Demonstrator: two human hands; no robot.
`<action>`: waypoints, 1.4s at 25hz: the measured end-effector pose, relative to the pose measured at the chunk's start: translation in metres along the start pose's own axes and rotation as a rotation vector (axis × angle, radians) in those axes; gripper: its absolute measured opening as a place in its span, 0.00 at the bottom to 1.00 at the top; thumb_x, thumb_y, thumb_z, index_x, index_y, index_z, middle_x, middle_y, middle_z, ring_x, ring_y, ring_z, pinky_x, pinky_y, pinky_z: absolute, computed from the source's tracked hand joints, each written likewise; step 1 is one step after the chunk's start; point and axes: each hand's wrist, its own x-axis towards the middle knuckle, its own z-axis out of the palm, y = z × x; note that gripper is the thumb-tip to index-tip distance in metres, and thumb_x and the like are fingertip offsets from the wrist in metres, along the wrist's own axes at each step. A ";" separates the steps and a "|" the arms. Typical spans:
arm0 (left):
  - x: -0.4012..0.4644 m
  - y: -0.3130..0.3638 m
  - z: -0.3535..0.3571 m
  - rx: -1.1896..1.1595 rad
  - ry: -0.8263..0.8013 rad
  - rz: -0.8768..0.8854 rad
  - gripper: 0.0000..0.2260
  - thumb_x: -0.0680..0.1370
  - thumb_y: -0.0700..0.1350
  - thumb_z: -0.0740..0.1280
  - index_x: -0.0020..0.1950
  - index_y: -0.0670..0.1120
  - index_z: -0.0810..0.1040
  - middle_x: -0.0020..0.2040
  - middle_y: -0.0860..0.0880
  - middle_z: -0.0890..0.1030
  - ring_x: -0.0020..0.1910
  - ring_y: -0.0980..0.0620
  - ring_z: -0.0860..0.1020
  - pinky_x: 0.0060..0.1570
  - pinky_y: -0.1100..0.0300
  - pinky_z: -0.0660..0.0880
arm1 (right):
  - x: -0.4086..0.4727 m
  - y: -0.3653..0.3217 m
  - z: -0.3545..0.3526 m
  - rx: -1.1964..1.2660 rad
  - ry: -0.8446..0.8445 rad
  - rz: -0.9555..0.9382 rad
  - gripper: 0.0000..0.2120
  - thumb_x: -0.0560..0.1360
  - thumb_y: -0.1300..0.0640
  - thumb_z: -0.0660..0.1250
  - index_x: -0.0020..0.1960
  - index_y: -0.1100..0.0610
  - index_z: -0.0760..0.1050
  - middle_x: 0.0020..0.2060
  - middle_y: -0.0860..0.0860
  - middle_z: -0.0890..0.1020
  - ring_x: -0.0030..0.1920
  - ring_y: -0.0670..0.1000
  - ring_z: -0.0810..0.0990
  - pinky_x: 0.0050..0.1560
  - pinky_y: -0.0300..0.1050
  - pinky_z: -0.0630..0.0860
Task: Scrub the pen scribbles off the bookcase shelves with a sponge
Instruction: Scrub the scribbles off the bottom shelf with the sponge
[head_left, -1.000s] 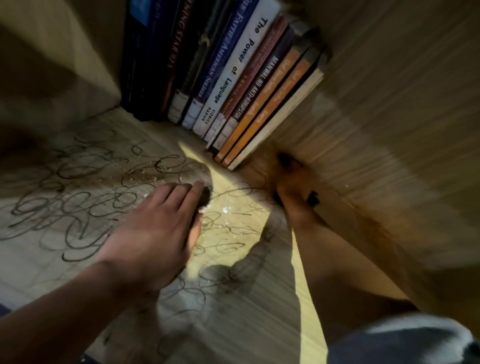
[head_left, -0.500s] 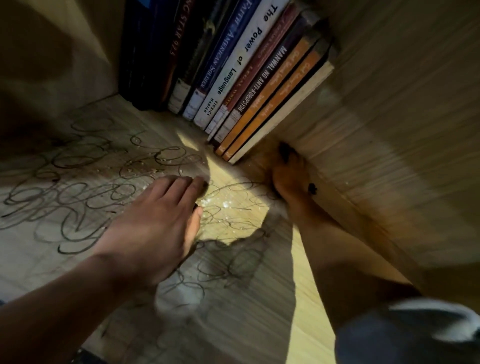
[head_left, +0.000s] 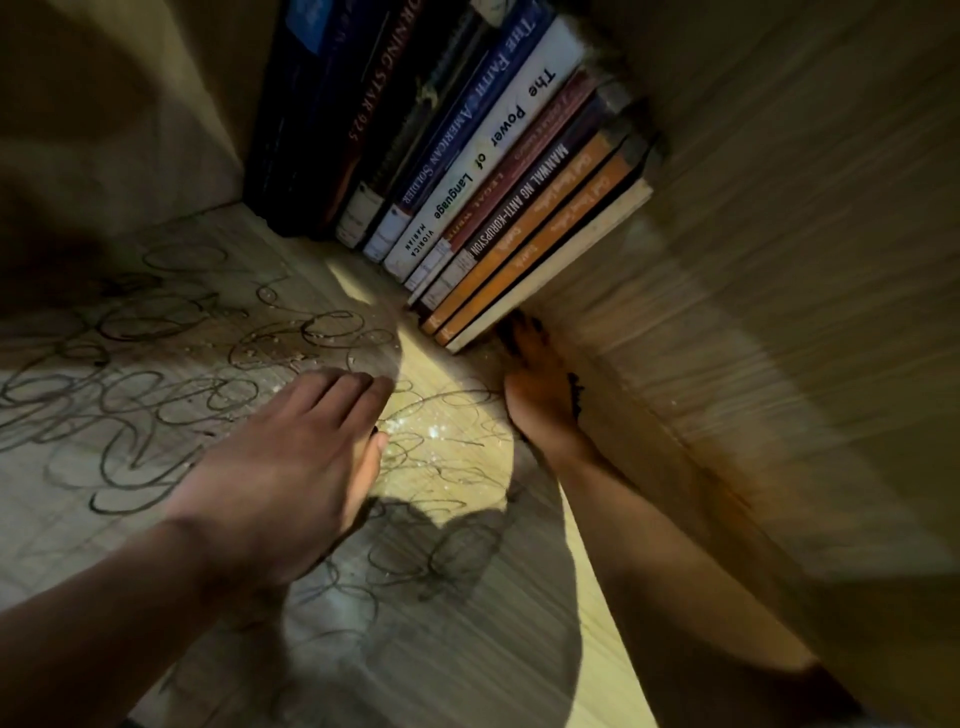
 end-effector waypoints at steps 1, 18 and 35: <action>0.001 -0.002 0.003 -0.030 -0.021 -0.007 0.30 0.79 0.59 0.44 0.77 0.46 0.56 0.69 0.48 0.69 0.67 0.49 0.67 0.68 0.57 0.65 | -0.019 0.013 0.000 0.067 -0.029 -0.126 0.27 0.76 0.59 0.50 0.75 0.50 0.62 0.76 0.50 0.60 0.77 0.52 0.54 0.76 0.51 0.50; -0.002 -0.001 0.001 -0.197 0.004 -0.035 0.28 0.78 0.59 0.39 0.77 0.52 0.52 0.68 0.52 0.66 0.68 0.53 0.63 0.65 0.59 0.66 | -0.003 0.036 -0.022 -0.056 0.070 0.105 0.21 0.82 0.51 0.50 0.75 0.42 0.60 0.75 0.46 0.61 0.74 0.49 0.59 0.72 0.52 0.55; 0.000 0.000 -0.004 -0.194 -0.085 -0.052 0.31 0.76 0.60 0.35 0.79 0.51 0.49 0.74 0.52 0.60 0.74 0.54 0.54 0.73 0.59 0.57 | -0.021 -0.001 -0.003 -0.013 0.017 -0.102 0.26 0.78 0.48 0.46 0.75 0.46 0.60 0.75 0.44 0.60 0.76 0.46 0.55 0.76 0.48 0.52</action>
